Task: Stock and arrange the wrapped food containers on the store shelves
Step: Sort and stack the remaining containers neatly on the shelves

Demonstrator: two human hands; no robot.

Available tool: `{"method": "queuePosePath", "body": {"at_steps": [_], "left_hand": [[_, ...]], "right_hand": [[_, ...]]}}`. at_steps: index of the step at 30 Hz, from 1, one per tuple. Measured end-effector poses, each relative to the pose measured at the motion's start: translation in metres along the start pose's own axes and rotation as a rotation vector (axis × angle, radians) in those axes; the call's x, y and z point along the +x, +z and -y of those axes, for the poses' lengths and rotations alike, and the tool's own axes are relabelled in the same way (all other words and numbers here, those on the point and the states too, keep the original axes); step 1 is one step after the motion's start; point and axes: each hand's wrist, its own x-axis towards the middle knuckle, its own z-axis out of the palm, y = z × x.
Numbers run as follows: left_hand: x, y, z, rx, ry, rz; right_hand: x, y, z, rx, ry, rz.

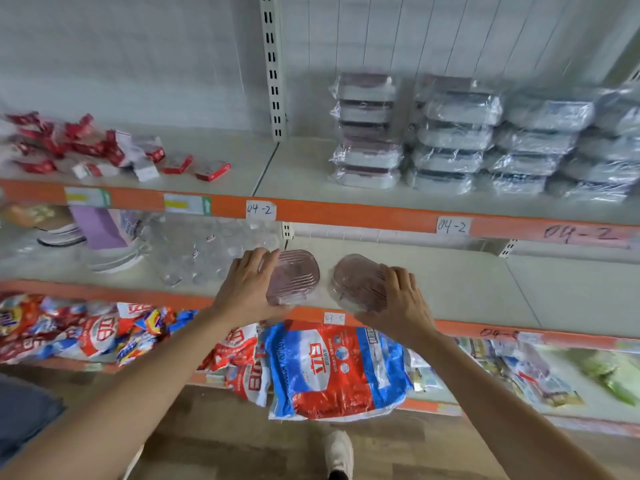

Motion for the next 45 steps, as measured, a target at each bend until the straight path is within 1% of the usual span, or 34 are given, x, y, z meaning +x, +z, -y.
{"method": "queuePosePath", "body": {"at_steps": [4, 6, 7, 9, 11, 14, 17, 20, 24, 26, 28, 30, 32, 34, 35, 37, 40, 42, 43, 45], "left_hand": [[0.019, -0.051, 0.003, -0.050, 0.009, -0.125], [0.034, -0.070, 0.006, -0.048, 0.027, -0.199], [0.044, -0.078, 0.007, -0.042, 0.030, -0.217], [0.066, -0.091, 0.006, -0.017, 0.002, -0.198], [0.090, -0.097, 0.005, -0.031, -0.062, -0.143], [0.122, -0.098, 0.004, -0.101, -0.129, -0.037], [0.145, -0.095, 0.008, -0.142, -0.152, 0.027], [0.159, -0.093, 0.015, -0.088, -0.179, 0.049], [0.165, -0.090, 0.018, -0.020, -0.205, 0.057], [0.165, -0.089, 0.019, -0.019, -0.211, 0.062], [0.166, -0.088, 0.021, -0.049, -0.198, 0.066], [0.170, -0.089, 0.022, -0.075, -0.167, 0.072], [0.173, -0.090, 0.023, -0.075, -0.134, 0.087], [0.174, -0.092, 0.025, -0.076, -0.116, 0.101], [0.174, -0.093, 0.027, -0.081, -0.109, 0.105], [0.173, -0.093, 0.031, -0.093, -0.092, 0.123], [0.173, -0.095, 0.037, -0.106, -0.061, 0.149], [0.173, -0.094, 0.041, -0.114, -0.040, 0.145], [0.173, -0.094, 0.044, -0.120, -0.030, 0.143], [0.172, -0.093, 0.048, -0.128, -0.013, 0.138]], "right_hand": [[0.023, -0.056, 0.016, -0.004, -0.071, -0.108], [0.040, -0.078, 0.020, 0.003, -0.075, -0.141], [0.050, -0.086, 0.021, -0.002, -0.065, -0.149], [0.070, -0.100, 0.018, -0.034, -0.037, -0.143], [0.090, -0.110, 0.012, -0.071, -0.003, -0.099], [0.115, -0.115, 0.001, -0.079, 0.039, 0.018], [0.136, -0.116, -0.006, -0.075, 0.015, 0.137], [0.153, -0.117, -0.010, -0.047, -0.021, 0.223], [0.167, -0.119, -0.010, -0.043, -0.092, 0.293], [0.171, -0.122, -0.007, -0.017, -0.116, 0.306], [0.173, -0.125, 0.000, -0.034, -0.155, 0.285], [0.173, -0.126, 0.010, -0.110, -0.190, 0.245], [0.176, -0.124, 0.023, -0.253, -0.206, 0.256], [0.183, -0.124, 0.037, -0.292, -0.173, 0.338], [0.187, -0.125, 0.042, -0.285, -0.191, 0.385], [0.193, -0.127, 0.050, -0.387, -0.323, 0.435], [0.200, -0.131, 0.056, -0.463, -0.343, 0.481], [0.205, -0.134, 0.055, -0.535, -0.363, 0.540], [0.206, -0.135, 0.056, -0.579, -0.374, 0.582], [0.208, -0.134, 0.057, -0.678, -0.425, 0.616]]}}
